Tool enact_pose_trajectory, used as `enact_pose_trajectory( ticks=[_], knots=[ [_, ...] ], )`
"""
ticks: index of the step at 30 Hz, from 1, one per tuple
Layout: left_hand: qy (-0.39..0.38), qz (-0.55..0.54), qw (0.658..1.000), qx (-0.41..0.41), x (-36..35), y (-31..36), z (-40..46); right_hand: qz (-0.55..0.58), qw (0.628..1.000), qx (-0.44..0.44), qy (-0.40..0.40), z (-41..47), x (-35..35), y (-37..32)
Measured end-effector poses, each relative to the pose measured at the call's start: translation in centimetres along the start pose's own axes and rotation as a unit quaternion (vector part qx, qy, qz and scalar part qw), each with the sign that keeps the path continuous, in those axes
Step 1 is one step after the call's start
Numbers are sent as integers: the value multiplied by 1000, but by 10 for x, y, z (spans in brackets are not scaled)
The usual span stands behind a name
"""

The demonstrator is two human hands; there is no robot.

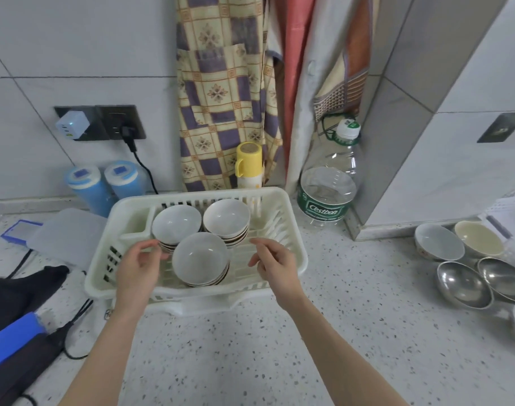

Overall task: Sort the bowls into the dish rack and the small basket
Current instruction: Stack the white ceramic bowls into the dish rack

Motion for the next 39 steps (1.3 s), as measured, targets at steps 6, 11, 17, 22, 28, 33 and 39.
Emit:
enact_pose_trajectory(
  ticks=[6,11,17,22,28,33,39],
  knots=[
    [-22,-99,994,-34,-69,19,-73,9,1000,-16,16,-22,102,15],
    [-72,-134,988,0,-173,18,-150,5,998,-43,51,-29,209,23],
    [-214,-68,969,100,-305,3,-262,-16,993,-63,100,-45,334,26],
    [-330,-15,930,162,-375,-5,-331,14,977,-87,196,-71,410,36],
    [-409,49,893,181,-411,-17,-368,66,939,-142,306,-120,463,78],
    [-422,54,883,197,-427,-23,-389,121,875,-221,413,-160,495,116],
    [-415,36,873,253,-468,-18,-412,153,810,-267,499,-178,544,141]
  ],
)
Point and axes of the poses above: each hand's wrist, its own z-axis towards the middle knuckle, its own x-axis out of the back of the hand, y = z × x, the point moved 4 cm from there along z, towards the middle knuckle, and after that the axes turned 11 degrees about -z, right-handed, at the moved point
